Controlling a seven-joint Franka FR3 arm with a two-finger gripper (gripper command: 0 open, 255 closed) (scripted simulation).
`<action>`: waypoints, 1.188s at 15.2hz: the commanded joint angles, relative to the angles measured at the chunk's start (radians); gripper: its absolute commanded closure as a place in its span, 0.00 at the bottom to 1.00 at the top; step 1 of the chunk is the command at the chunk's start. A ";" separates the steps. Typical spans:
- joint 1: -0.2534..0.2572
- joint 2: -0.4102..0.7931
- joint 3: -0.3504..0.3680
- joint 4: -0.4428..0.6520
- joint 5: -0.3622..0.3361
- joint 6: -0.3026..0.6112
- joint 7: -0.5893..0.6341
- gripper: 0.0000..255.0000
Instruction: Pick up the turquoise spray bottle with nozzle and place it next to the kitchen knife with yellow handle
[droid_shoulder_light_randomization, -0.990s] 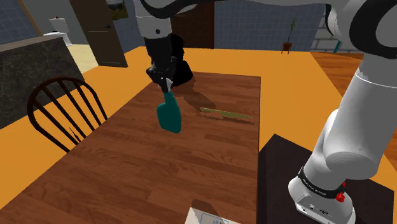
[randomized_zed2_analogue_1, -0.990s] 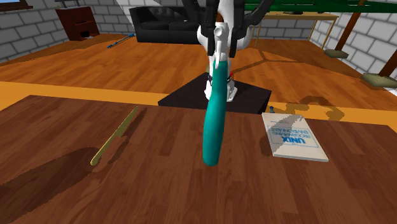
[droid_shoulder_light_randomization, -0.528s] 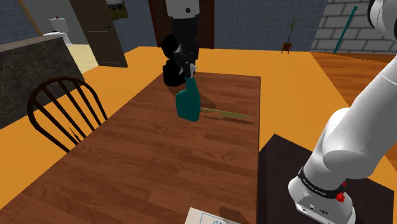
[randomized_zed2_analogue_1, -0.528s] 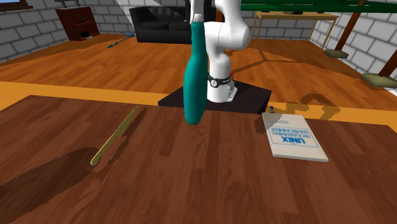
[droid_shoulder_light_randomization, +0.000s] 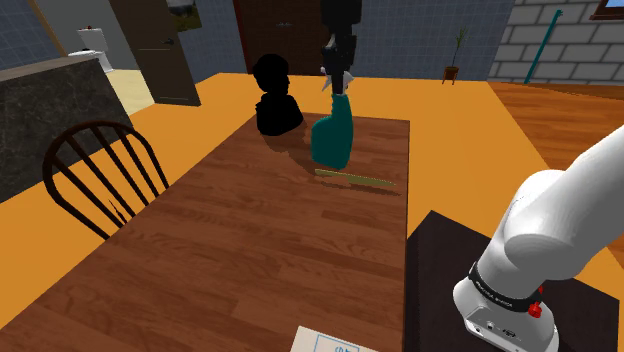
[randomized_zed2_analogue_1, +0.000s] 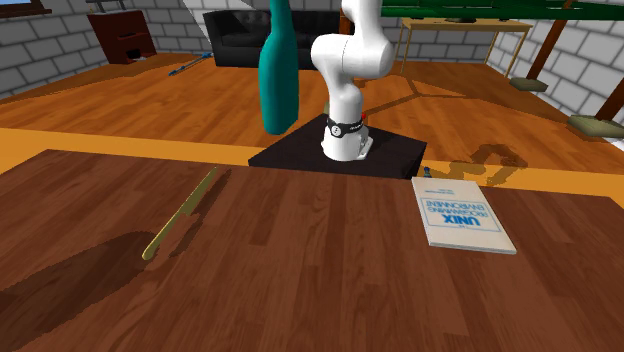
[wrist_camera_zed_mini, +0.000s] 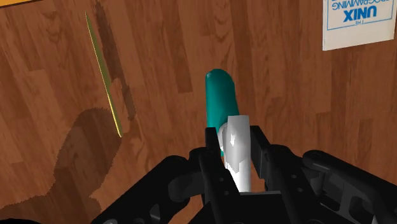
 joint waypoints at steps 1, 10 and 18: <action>-0.009 -0.033 -0.024 0.002 -0.004 -0.037 -0.034 1.00; -0.040 -0.128 -0.109 -0.031 -0.033 -0.101 -0.150 1.00; -0.040 -0.181 -0.109 -0.190 -0.032 0.005 -0.151 1.00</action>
